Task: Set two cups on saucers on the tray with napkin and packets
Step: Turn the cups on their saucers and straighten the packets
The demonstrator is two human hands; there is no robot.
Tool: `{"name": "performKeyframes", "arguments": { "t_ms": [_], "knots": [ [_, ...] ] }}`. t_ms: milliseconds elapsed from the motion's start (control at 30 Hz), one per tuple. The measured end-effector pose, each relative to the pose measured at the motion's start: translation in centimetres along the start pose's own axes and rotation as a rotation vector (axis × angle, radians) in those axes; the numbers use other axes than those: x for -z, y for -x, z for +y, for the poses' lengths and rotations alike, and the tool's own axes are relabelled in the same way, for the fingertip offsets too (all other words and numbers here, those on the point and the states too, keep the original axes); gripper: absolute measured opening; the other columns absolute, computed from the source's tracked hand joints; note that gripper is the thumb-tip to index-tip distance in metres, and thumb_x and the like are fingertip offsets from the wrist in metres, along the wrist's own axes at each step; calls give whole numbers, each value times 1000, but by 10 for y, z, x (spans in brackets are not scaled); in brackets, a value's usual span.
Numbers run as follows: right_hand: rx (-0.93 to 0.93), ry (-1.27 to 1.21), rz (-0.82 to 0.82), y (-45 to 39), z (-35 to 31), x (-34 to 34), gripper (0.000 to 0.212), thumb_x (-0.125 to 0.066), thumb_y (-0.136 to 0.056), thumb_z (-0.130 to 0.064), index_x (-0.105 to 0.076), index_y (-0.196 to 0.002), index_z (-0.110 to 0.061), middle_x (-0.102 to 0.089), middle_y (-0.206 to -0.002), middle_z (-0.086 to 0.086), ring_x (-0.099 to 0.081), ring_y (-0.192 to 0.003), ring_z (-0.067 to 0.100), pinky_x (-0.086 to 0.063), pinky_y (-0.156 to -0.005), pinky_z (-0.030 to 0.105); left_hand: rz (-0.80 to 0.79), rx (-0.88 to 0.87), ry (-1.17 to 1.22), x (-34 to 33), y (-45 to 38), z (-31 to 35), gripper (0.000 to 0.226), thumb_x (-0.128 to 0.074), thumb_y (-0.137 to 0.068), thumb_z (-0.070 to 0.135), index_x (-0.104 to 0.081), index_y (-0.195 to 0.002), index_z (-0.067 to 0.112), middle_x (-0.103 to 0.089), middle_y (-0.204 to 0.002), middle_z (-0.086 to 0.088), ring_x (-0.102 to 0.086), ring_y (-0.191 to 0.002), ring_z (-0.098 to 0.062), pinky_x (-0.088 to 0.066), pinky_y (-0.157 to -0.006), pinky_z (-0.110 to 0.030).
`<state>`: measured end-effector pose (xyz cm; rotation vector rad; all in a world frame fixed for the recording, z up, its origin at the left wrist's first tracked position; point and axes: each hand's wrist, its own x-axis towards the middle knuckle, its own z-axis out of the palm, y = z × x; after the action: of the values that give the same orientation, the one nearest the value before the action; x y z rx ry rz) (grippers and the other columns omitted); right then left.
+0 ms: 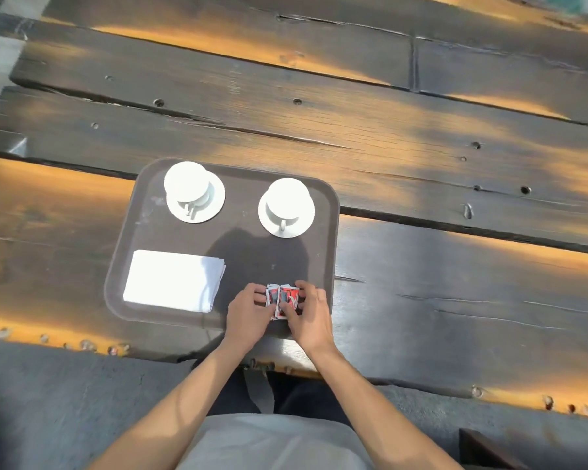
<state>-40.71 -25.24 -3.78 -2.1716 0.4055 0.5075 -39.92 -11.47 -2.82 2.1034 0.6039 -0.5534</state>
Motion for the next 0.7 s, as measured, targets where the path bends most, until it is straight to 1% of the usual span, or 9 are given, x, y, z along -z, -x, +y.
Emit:
{"name": "performKeyframes", "arguments": {
  "t_ms": [100,133,200,233,300,400,533,633,700],
  "knots": [
    [-21,-70,-1,-1,0,-3,51,-71,-92,-25,-52,-139,-21,-50,-122,1,-63,-100,14,-53,-98,34,13,-23,38,0,0,-3,30,-75,-84,16,-67,-114,15,-75,-99,1,-72,-87,-17,-57,-85,-35],
    [-36,-98,7,0,0,-4,52,-73,-92,-24,-51,-139,-21,-51,-120,-1,-63,-97,12,-54,-97,34,9,-37,54,0,1,-4,32,-74,-86,16,-68,-118,15,-75,-102,1,-72,-84,-14,-57,-82,-28],
    [-70,-154,31,0,1,-6,54,-74,-91,-21,-50,-139,-20,-52,-116,-3,-64,-93,9,-56,-94,35,8,-59,71,1,2,-7,35,-72,-89,16,-69,-124,16,-75,-107,2,-69,-79,-4,-50,-70,-6],
    [-81,-181,42,0,1,-8,54,-73,-92,-18,-49,-140,-18,-53,-114,-4,-65,-91,10,-57,-93,36,19,-61,73,2,3,-8,36,-71,-90,17,-69,-126,16,-75,-109,1,-67,-78,0,-46,-67,-1],
    [-90,-213,59,1,1,-10,51,-71,-93,-13,-51,-139,-15,-54,-112,-3,-68,-90,13,-58,-92,37,50,-64,79,3,6,-8,34,-67,-93,18,-69,-127,14,-75,-114,-1,-65,-79,0,-42,-67,3],
    [-97,-222,80,2,0,-13,46,-70,-92,-9,-55,-136,-14,-60,-112,1,-68,-88,13,-59,-89,36,67,-81,81,2,10,-7,33,-60,-97,18,-68,-129,14,-73,-120,-2,-65,-89,-4,-41,-76,-1],
    [-82,-205,102,4,1,-15,36,-66,-92,-4,-65,-126,-14,-57,-109,-1,-63,-82,5,-58,-87,24,31,-125,108,-2,12,-6,36,-56,-96,9,-68,-129,19,-69,-121,1,-67,-95,-10,-42,-77,0],
    [-96,-199,137,7,1,-14,31,-66,-93,-6,-66,-123,-14,-56,-111,1,-63,-85,6,-56,-94,31,19,-126,136,-4,11,-3,38,-55,-97,7,-65,-132,15,-68,-123,-2,-67,-98,-13,-49,-88,-18],
    [-133,-214,157,5,-1,-14,31,-65,-93,-8,-67,-123,-14,-57,-112,2,-65,-88,8,-55,-96,32,14,-115,150,-5,11,-1,39,-55,-97,7,-62,-135,12,-68,-124,-4,-67,-99,-16,-50,-93,-25]
  ]
}}
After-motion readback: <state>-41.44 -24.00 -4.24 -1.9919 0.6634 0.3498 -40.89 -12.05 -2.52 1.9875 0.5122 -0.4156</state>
